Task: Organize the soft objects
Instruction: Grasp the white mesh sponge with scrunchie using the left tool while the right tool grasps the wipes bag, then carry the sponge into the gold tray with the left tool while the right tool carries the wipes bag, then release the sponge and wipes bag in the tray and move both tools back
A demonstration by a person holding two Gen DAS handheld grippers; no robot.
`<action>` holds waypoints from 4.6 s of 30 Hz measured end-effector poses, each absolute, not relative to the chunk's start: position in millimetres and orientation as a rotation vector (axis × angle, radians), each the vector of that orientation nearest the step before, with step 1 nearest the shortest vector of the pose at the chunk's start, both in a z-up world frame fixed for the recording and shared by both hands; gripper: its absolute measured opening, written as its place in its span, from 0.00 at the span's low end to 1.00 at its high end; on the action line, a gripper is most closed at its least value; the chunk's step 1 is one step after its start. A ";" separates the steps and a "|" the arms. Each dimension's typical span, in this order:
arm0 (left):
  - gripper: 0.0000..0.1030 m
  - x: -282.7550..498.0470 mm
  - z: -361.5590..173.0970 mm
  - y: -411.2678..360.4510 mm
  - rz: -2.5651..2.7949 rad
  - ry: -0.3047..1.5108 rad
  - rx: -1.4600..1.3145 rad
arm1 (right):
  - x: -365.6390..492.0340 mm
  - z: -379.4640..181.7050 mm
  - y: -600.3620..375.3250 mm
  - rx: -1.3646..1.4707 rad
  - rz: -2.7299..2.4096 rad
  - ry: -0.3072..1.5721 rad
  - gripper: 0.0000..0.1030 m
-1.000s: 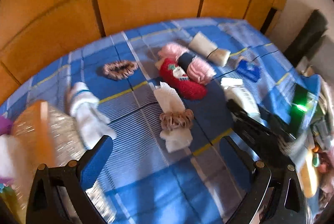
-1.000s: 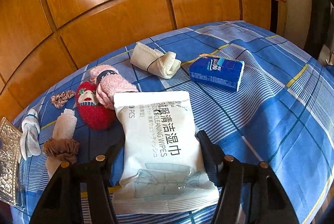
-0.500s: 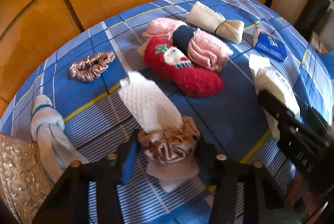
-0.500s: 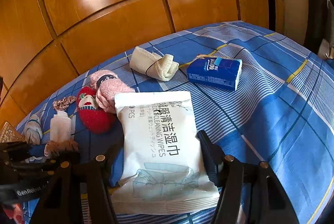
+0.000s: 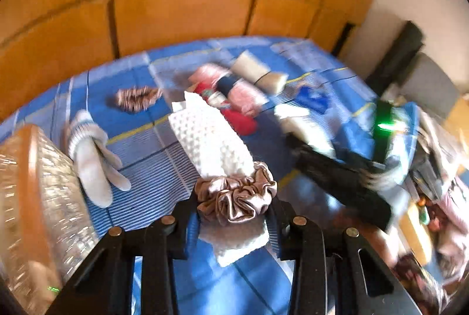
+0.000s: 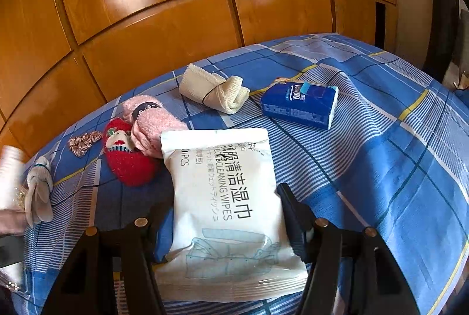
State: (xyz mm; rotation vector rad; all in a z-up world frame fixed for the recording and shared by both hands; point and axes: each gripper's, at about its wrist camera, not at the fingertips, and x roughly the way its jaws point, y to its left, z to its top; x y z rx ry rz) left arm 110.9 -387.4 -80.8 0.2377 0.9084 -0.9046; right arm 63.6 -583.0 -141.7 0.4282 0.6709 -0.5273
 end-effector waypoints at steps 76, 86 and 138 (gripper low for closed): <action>0.93 132.9 -84.9 95.3 -0.212 0.863 -0.234 | 38.9 28.5 -411.5 0.277 -0.282 0.449 0.61; 0.93 128.2 -80.7 131.2 -0.140 0.829 -0.318 | 92.6 60.3 -218.3 0.228 0.294 0.511 0.61; 0.98 115.8 -76.2 117.2 -0.222 0.858 -0.366 | 120.0 32.3 -149.3 0.237 0.392 0.602 0.65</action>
